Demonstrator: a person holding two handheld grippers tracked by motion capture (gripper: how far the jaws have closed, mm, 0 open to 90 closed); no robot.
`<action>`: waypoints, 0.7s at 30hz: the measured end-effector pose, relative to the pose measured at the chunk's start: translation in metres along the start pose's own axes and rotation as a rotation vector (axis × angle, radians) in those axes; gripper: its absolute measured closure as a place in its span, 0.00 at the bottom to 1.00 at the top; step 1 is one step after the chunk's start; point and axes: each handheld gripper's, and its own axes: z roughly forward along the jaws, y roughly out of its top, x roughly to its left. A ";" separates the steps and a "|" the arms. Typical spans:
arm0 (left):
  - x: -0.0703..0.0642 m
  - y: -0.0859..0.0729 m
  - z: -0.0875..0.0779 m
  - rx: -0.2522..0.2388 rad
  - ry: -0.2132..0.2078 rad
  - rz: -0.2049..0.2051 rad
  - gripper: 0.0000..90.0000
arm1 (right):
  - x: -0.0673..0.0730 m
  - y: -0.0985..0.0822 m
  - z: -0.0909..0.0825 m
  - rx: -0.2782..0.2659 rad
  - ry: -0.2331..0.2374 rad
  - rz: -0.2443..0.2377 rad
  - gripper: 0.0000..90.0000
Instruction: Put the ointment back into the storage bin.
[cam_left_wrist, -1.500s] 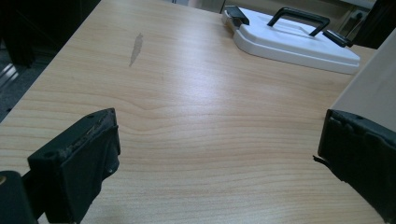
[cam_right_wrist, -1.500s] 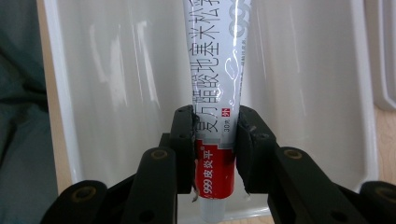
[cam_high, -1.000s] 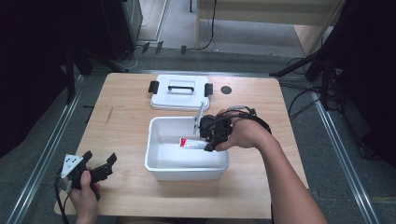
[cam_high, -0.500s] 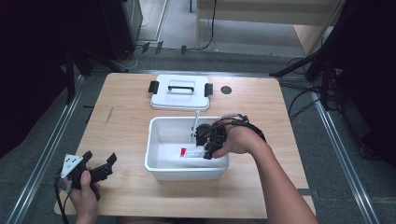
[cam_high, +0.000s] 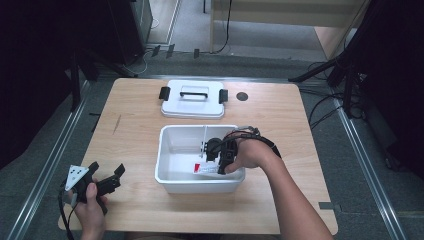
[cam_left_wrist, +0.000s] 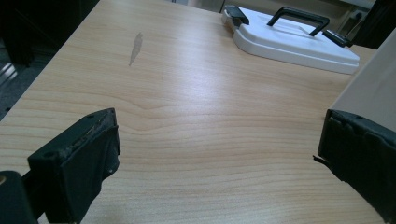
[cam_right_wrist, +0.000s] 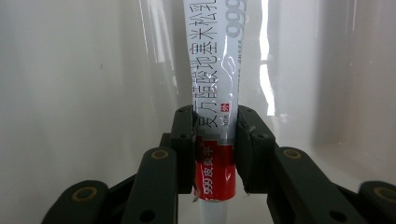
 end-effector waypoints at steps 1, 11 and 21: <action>0.000 0.000 0.000 -0.001 0.000 -0.001 0.00 | 0.000 0.001 0.002 0.010 0.001 0.000 0.80; 0.000 0.000 0.000 0.000 -0.001 -0.003 0.00 | 0.001 0.007 0.013 0.067 0.009 0.010 0.80; 0.000 0.000 0.000 -0.007 0.001 -0.001 0.00 | 0.000 0.010 0.019 0.097 0.022 0.027 0.80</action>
